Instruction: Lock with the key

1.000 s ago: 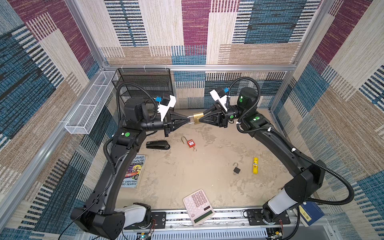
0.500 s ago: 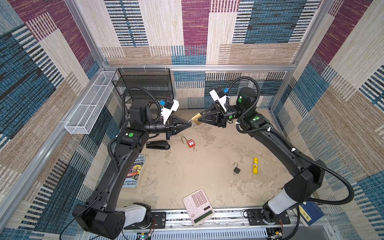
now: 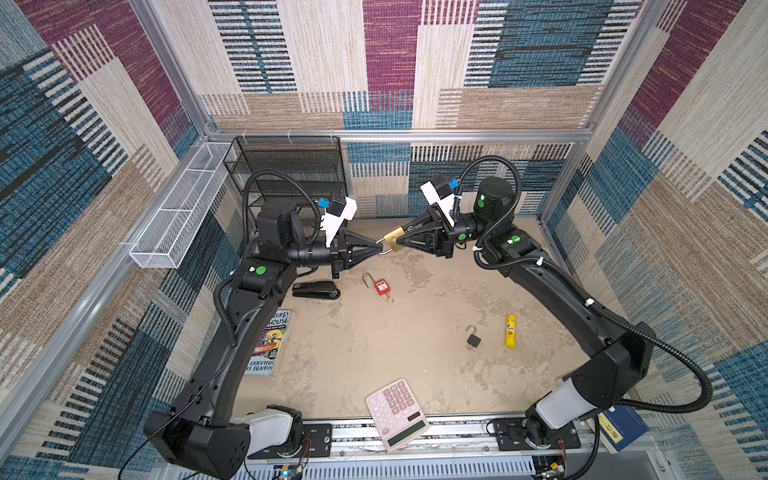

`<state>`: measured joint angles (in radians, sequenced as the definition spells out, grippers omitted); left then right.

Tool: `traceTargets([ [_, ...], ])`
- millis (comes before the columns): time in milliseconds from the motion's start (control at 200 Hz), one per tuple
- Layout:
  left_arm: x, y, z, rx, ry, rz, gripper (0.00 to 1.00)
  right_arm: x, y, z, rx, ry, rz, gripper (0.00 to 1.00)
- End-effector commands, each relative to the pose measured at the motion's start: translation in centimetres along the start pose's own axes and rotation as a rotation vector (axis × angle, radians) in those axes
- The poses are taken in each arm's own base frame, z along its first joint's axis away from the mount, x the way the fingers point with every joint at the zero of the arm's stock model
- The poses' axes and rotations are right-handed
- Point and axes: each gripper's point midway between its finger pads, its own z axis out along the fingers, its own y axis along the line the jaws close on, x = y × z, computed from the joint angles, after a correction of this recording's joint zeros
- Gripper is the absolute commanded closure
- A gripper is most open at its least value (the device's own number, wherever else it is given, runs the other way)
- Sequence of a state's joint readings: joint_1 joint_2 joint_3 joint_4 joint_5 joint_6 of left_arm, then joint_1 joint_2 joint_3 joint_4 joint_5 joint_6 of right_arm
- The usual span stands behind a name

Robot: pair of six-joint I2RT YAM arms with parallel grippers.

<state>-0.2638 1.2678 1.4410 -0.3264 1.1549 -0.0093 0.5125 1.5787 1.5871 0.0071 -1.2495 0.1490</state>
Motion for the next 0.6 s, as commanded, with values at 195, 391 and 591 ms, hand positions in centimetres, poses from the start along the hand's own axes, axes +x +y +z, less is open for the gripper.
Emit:
traceTargets([
  [195, -2.8, -0.8, -0.1, 0.016, -0.083, 0.149, 0.97, 1.0, 0.6, -0.7, -0.041, -0.01, 0.067, 1.0],
  [391, -2.8, -0.5, -0.3, 0.005, -0.09, 0.134, 0.74, 0.4, 1.0, -1.0, -0.057, -0.027, 0.061, 1.0],
  [591, -3.2, 0.1, -0.4, 0.001, -0.103, 0.12, 0.58, 0.6, 0.9, -1.3, -0.041, -0.034, 0.058, 1.0],
])
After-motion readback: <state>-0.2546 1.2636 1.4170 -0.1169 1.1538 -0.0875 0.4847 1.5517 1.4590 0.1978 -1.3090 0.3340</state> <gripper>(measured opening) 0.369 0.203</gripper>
